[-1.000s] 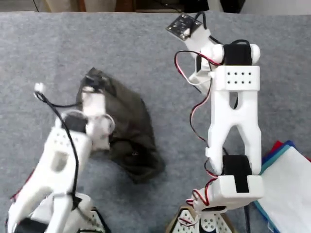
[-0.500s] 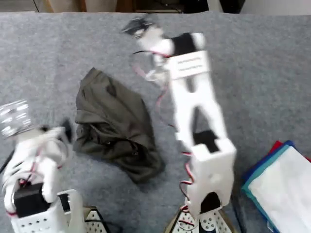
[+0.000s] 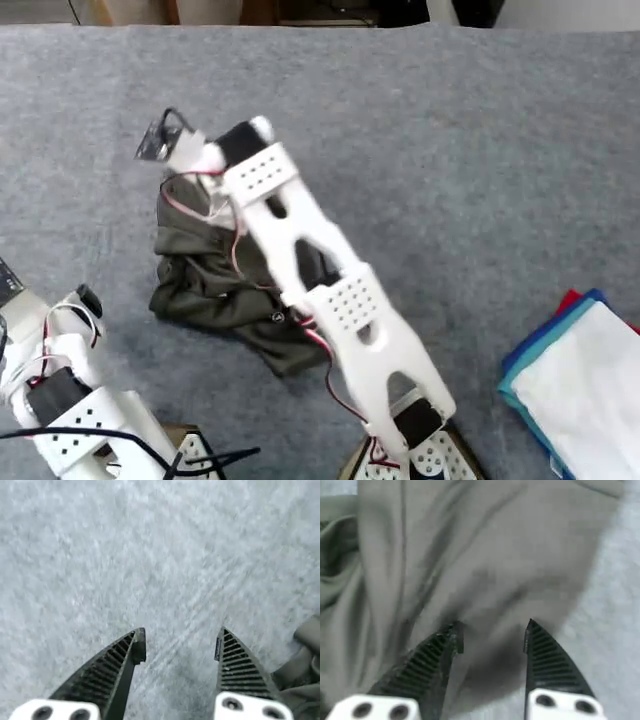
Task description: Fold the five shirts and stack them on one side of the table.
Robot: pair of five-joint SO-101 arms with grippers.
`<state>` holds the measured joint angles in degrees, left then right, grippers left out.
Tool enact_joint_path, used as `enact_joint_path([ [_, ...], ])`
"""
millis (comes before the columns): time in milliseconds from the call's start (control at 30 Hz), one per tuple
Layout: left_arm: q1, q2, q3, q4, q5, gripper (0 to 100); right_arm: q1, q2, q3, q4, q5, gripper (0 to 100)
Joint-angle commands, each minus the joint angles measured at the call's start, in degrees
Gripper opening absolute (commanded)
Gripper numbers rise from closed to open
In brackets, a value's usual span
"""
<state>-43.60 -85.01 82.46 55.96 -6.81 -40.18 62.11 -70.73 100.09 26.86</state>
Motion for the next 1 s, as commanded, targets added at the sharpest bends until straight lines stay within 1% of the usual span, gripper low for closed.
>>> enact_joint_path([
  [0,-0.4,-0.7,0.7,-1.1,-0.4,24,-1.3,3.4,-4.2,0.2,-1.1,19.6],
  [67,-0.4,-0.7,1.1,-1.0,-0.4,24,0.1,4.5,-5.8,0.7,-3.1,11.9],
  [133,-0.4,-0.7,1.1,-0.9,-0.4,24,2.2,4.4,-8.0,1.4,-5.0,0.0],
  [200,-0.4,-0.7,1.1,-1.1,-0.4,24,5.2,3.6,-10.1,2.3,-6.3,1.7],
  [233,-0.4,-0.7,1.1,-1.1,-0.4,24,7.2,2.8,-10.4,2.3,-6.9,0.4],
  [367,1.1,-0.7,1.2,-1.1,-0.4,24,16.5,-0.2,-6.6,2.3,-6.4,0.4],
  [567,5.5,-0.7,1.2,-1.1,-0.1,24,28.7,-7.5,3.8,2.3,-0.8,0.4],
  [700,10.2,-0.6,1.2,-1.1,0.2,24,36.3,-12.5,10.9,2.3,4.0,0.4],
  [767,13.3,-0.6,1.2,-1.1,1.8,24,40.3,-13.6,14.4,2.1,6.9,0.4],
  [833,16.4,-0.6,1.1,-1.3,2.7,24,44.9,-13.8,16.5,2.0,9.1,0.4],
  [967,20.5,-0.6,1.0,-4.2,4.5,23,53.7,-13.7,17.3,1.9,14.5,0.4],
])
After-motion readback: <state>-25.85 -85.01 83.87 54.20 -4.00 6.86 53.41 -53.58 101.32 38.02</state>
